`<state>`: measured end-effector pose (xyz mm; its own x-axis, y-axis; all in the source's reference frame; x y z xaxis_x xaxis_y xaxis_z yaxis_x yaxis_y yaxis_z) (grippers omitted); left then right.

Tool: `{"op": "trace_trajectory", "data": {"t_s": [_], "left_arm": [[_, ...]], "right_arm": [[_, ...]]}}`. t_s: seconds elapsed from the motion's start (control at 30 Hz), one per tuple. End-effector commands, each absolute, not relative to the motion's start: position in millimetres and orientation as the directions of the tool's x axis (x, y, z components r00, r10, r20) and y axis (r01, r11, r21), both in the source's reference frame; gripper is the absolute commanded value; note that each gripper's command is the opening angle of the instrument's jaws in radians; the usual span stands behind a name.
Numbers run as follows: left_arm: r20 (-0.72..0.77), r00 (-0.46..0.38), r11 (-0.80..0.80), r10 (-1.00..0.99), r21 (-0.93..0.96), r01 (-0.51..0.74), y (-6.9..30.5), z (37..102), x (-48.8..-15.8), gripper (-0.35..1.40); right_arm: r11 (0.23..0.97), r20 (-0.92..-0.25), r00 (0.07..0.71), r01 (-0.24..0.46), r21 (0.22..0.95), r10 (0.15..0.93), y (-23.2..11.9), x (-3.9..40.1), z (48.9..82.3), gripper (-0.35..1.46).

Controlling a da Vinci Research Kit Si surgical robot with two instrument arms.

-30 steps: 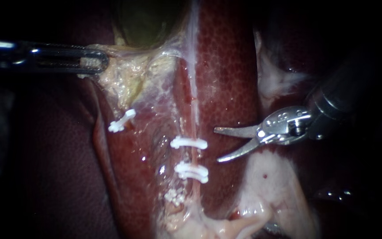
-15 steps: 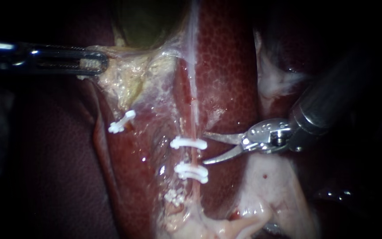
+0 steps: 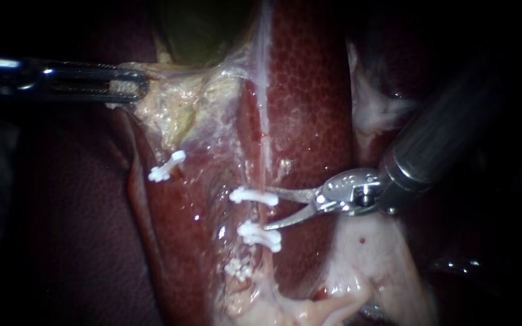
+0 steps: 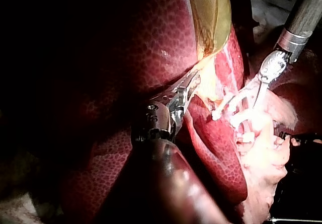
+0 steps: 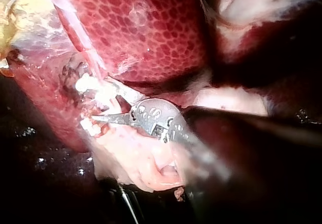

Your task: Go to the cutting position right tube

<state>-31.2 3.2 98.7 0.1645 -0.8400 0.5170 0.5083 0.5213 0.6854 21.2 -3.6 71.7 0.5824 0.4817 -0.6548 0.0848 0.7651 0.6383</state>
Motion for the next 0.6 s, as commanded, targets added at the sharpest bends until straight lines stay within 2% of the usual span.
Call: {"op": "trace_trajectory", "data": {"t_s": [0.03, 0.6], "left_arm": [[0.517, 0.165, 0.521, -0.84, 0.685, 0.508, 3.2, 98.7, -31.2, -0.35], [0.517, 0.164, 0.521, -0.84, 0.685, 0.509, 3.1, 98.8, -31.3, -0.35]], "right_arm": [[0.762, -0.653, 0.584, 0.088, 0.642, 0.482, -3.8, 21.4, 71.8, 1.43], [0.715, -0.642, 0.585, 0.145, 0.684, 0.496, -5.0, 24.0, 72.9, 1.41]]}}
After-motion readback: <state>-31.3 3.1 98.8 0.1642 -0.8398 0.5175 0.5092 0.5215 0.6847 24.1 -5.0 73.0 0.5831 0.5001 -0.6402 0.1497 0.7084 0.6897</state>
